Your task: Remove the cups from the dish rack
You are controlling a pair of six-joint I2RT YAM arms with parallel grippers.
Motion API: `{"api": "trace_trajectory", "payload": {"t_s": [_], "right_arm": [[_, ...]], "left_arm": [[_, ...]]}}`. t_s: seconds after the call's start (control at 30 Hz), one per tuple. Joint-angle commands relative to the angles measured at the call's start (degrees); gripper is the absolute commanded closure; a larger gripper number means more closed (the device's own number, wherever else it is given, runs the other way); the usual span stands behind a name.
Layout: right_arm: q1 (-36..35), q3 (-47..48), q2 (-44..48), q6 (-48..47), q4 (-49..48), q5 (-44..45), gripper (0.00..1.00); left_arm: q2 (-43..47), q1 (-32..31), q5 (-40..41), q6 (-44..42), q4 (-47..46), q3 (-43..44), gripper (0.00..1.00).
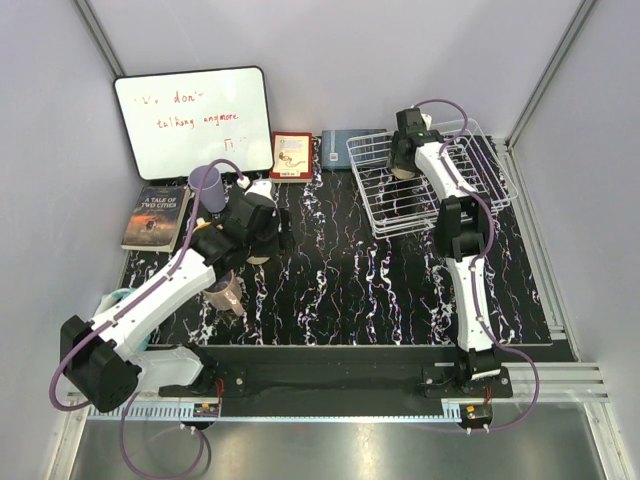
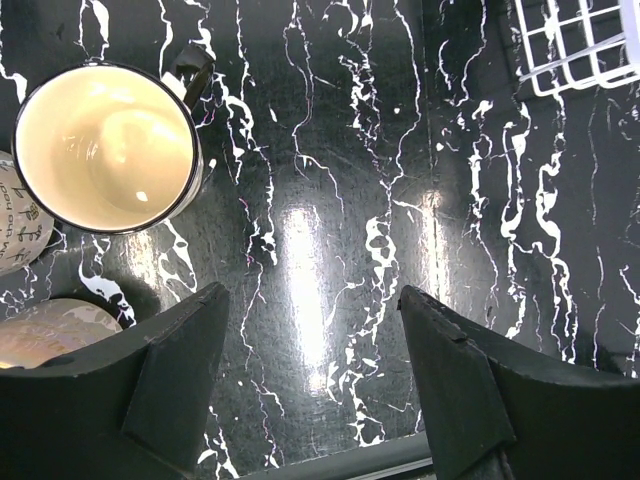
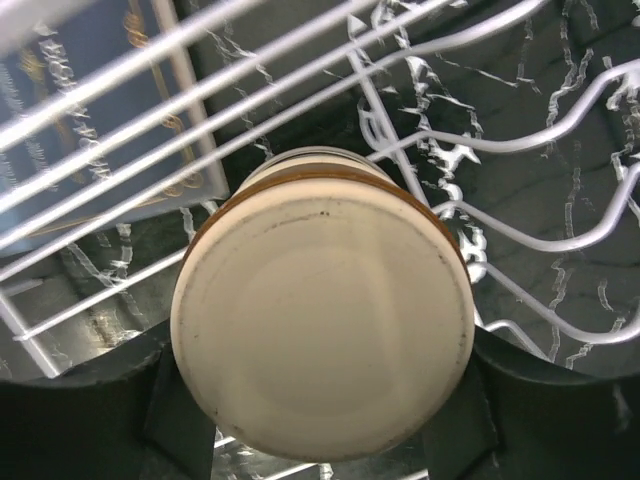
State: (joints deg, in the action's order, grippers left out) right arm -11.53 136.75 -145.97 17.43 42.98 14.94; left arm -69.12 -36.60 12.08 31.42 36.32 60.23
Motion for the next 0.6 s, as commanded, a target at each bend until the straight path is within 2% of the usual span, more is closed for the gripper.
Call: {"api": "trace_trajectory", "payload": {"t_s": [0.0,0.03,0.07,0.3,0.43,0.57], "right_arm": [[0.4,1.7,1.5,0.2,-1.0,-1.8,0.52],[0.4,1.5,1.9,0.2,-1.0,-1.9,0.58],[0.5,0.9,2.4,0.2,-1.0,-2.1,0.69],[0.0,-3.5,9.9,0.5,-1.1,-3.2,1.00],[-1.2,-8.3,16.2,0.7,-1.7,-3.7,1.00],[-2.1,-18.1,25.1,1.2,-4.7,-4.8,1.00]], "left_arm": [[2.2,-0.1,0.4,-1.1,-2.5,-0.2,0.27],[2.2,-0.1,0.3,-1.1,-2.5,-0.4,0.27],[2.2,-0.1,0.2,-0.9,-2.6,-0.5,0.27],[1.6,-0.1,-1.4,0.2,-3.9,-0.5,0.28],[1.1,-0.1,-2.2,1.0,-5.0,-0.5,0.28],[0.7,-0.1,-3.0,2.0,-7.0,-0.6,0.28]]}}
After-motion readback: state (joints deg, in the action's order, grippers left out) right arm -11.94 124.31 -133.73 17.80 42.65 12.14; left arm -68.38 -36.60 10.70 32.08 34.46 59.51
